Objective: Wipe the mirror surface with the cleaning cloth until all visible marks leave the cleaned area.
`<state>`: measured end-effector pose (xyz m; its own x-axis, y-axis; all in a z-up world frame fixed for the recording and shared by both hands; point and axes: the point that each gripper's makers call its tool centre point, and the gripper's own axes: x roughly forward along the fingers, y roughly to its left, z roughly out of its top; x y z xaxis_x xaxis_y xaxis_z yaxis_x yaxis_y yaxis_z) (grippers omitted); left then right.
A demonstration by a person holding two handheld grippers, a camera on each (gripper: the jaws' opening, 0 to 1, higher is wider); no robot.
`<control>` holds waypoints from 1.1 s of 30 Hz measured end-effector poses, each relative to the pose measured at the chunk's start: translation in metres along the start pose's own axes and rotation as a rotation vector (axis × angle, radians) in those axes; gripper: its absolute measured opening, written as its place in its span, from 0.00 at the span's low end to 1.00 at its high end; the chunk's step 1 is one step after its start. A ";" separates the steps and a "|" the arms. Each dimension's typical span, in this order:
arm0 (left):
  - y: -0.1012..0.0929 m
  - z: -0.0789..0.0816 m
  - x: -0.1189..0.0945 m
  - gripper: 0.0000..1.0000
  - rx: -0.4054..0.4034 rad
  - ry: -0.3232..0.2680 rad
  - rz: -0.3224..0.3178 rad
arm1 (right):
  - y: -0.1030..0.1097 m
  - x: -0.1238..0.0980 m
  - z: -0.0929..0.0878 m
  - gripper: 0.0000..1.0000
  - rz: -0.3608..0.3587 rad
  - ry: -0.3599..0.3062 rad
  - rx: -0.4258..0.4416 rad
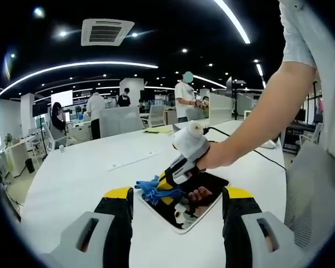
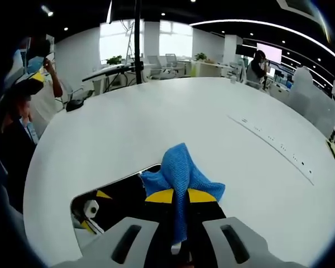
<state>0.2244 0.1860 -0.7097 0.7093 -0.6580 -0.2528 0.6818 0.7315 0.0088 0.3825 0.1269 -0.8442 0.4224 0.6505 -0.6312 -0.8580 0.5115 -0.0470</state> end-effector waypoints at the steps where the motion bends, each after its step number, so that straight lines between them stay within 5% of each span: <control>1: 0.000 0.000 0.000 0.64 -0.001 0.000 0.001 | 0.001 0.001 0.001 0.02 0.002 -0.002 0.001; 33: -0.002 -0.003 -0.003 0.64 -0.014 0.005 0.008 | 0.014 0.011 0.010 0.02 0.048 -0.029 -0.013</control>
<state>0.2206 0.1871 -0.7124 0.7140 -0.6511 -0.2574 0.6734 0.7393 -0.0022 0.3786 0.1469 -0.8439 0.3887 0.6905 -0.6101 -0.8811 0.4721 -0.0270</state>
